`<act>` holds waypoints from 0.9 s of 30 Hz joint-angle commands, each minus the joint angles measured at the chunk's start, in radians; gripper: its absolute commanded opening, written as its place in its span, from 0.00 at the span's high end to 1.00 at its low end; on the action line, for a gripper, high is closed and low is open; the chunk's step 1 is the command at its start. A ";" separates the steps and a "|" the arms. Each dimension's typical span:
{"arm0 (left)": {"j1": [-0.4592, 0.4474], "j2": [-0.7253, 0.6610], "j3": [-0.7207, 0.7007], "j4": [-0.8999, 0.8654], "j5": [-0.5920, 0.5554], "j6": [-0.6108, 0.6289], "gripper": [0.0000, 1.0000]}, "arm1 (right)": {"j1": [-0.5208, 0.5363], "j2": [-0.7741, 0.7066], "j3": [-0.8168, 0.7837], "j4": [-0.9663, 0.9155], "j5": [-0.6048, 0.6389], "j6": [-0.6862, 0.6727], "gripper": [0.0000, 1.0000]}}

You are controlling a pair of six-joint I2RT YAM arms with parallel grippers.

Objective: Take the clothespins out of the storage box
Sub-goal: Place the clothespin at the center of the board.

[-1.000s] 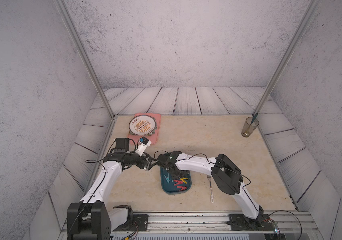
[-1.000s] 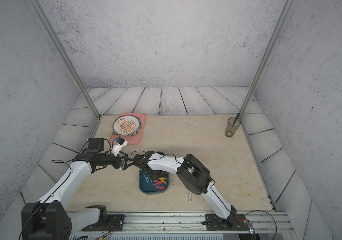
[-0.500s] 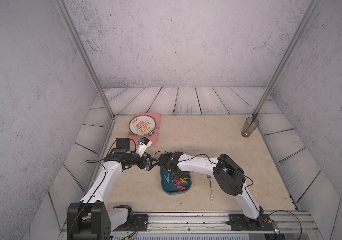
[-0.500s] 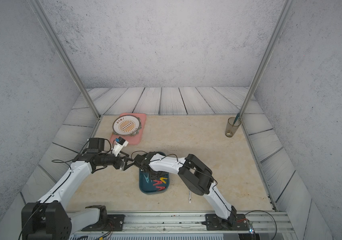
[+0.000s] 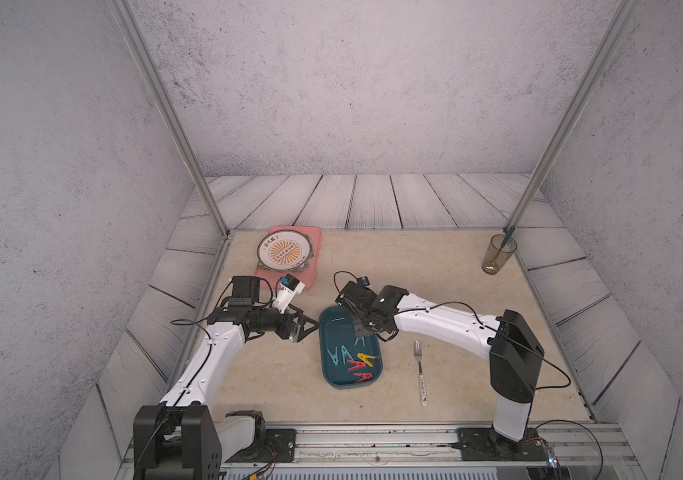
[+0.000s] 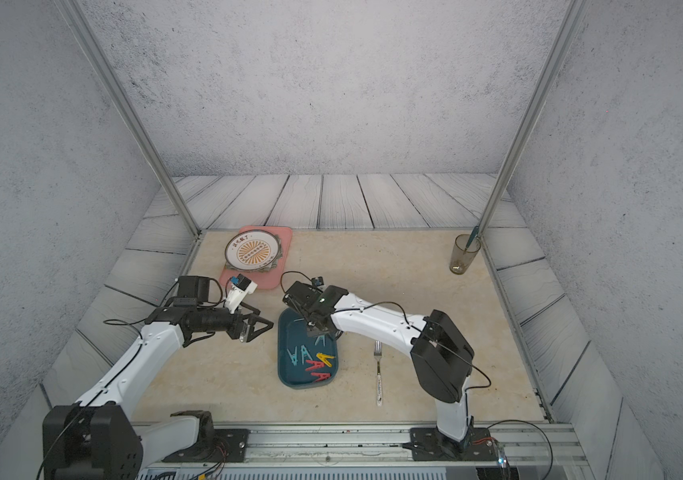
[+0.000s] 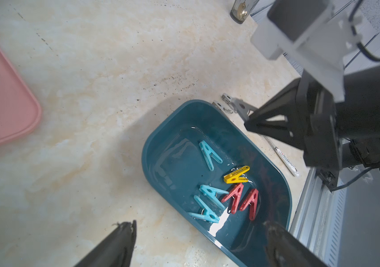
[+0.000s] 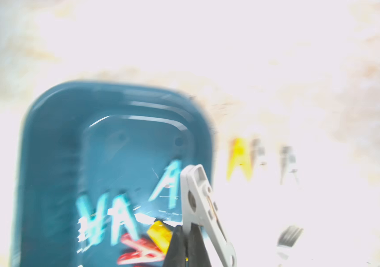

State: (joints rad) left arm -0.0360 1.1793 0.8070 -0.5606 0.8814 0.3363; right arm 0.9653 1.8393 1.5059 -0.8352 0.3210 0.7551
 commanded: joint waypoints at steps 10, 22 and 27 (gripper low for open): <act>-0.099 -0.007 0.034 -0.090 0.019 0.065 0.07 | -0.313 -0.111 -0.287 0.107 -0.128 -0.066 0.98; -0.191 0.008 0.039 -0.215 0.030 0.213 0.08 | -0.407 -0.083 -0.366 0.156 -0.184 -0.076 0.93; -0.193 0.006 0.025 -0.139 -0.035 0.147 0.07 | -0.406 -0.103 -0.344 0.132 -0.201 -0.077 0.84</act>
State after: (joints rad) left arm -0.2256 1.1809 0.8238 -0.7219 0.8768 0.4950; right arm 0.5587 1.7836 1.1450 -0.6834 0.1390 0.6853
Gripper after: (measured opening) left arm 0.927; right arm 0.155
